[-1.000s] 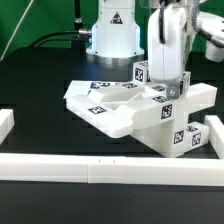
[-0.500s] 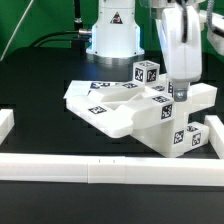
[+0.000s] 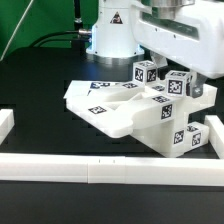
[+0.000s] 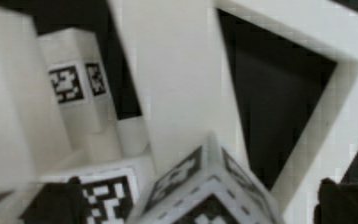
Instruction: Assemble chair
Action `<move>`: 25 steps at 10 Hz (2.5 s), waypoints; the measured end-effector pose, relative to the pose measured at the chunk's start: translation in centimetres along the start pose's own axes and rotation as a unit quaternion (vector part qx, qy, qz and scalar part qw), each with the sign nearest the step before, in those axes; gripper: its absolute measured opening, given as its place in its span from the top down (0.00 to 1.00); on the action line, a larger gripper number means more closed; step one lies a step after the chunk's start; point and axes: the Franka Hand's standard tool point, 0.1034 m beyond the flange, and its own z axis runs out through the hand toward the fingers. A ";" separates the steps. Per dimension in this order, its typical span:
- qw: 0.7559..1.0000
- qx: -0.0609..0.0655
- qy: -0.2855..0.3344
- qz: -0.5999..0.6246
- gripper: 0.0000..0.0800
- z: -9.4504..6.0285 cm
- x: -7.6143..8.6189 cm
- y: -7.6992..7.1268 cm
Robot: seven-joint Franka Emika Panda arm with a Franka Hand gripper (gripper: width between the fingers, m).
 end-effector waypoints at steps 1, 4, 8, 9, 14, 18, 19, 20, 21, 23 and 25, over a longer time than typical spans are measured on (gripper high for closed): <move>1.000 -0.004 -0.003 -0.022 0.19 0.0 -0.1 -0.1; 0.989 -0.007 -0.003 -0.145 0.19 0.1 -0.2 -0.1; 0.979 -0.007 -0.003 -0.204 0.52 0.2 -0.1 -0.1; 0.979 -0.007 -0.003 -0.204 0.66 0.2 -0.1 -0.1; 0.993 0.001 0.003 -0.119 0.66 0.3 0.0 -0.2; 0.999 0.018 0.017 0.036 0.66 0.3 0.0 -0.8; 0.998 0.019 0.017 0.065 0.66 0.3 0.1 -0.8; 0.996 0.020 0.016 0.086 0.66 0.2 0.0 -0.8; 0.991 0.021 0.015 0.128 0.66 0.2 0.1 -0.9; 0.983 0.025 0.014 0.182 0.66 0.2 0.1 -0.9; 0.958 0.046 0.016 0.282 0.66 0.3 -0.1 -1.5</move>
Offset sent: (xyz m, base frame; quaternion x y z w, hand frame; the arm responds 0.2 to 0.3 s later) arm 0.0011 0.0048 -0.0004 -0.0137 -0.0013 -0.2045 0.9788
